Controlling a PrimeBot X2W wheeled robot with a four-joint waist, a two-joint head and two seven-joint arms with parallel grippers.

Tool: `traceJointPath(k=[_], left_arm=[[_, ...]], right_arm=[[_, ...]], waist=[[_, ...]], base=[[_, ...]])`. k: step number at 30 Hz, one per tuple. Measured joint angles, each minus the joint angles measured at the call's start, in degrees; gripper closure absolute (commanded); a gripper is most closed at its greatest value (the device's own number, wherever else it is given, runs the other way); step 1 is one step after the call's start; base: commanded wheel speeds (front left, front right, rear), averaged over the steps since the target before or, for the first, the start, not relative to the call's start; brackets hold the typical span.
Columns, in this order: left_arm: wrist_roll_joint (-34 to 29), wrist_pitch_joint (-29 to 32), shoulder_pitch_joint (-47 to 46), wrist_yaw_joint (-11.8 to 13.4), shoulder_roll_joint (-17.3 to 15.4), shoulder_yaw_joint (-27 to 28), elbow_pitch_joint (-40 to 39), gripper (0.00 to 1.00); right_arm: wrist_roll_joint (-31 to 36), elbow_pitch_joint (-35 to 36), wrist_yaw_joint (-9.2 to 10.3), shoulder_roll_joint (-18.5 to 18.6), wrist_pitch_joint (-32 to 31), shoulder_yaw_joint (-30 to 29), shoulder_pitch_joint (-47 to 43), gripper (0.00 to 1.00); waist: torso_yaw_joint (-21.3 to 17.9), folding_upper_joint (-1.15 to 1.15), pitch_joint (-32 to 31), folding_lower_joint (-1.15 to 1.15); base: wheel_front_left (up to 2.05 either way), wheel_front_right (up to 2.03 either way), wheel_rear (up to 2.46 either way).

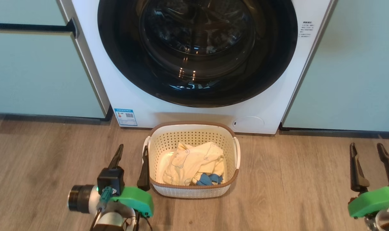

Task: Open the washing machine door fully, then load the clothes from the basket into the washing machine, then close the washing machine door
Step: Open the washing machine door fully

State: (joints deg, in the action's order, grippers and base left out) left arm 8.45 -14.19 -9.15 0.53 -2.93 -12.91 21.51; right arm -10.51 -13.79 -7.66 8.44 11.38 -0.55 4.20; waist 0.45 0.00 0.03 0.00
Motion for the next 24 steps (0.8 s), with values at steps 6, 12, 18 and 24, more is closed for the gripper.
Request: traceJointPath(k=[6, 12, 18, 24], left_arm=[[0.0, 0.0, 0.0, 0.0, -0.3, 0.0, 0.1, 0.0], [0.0, 0.0, 0.0, 0.0, -0.6, -0.2, 0.3, 0.0], [0.1, 0.0, 0.0, 0.0, -0.6, -0.3, 0.1, 0.0], [0.2, 0.0, -0.1, -0.2, -0.2, -0.3, -1.2, 0.0]], right_arm=[[0.0, 0.1, 0.0, 0.0, 0.2, 0.0, 0.0, 0.0], [0.0, 0.0, 0.0, 0.0, 0.2, -0.1, 0.0, 0.0], [0.0, 0.0, -0.01, 0.0, 0.2, -0.6, 0.0, 0.0], [0.0, 0.0, -0.01, 0.1, 0.2, -1.2, 0.0, 0.0]], waist=[[-0.2, 0.0, 0.1, 0.0], [-0.3, 0.0, 0.0, 0.0], [-0.3, 0.0, 0.0, -0.01], [-0.3, 0.0, 0.1, 0.0]], base=[[1.0, 1.0, -1.99], [1.23, 1.23, -2.46], [1.2, 1.2, -2.4], [0.82, 0.82, -1.65]])
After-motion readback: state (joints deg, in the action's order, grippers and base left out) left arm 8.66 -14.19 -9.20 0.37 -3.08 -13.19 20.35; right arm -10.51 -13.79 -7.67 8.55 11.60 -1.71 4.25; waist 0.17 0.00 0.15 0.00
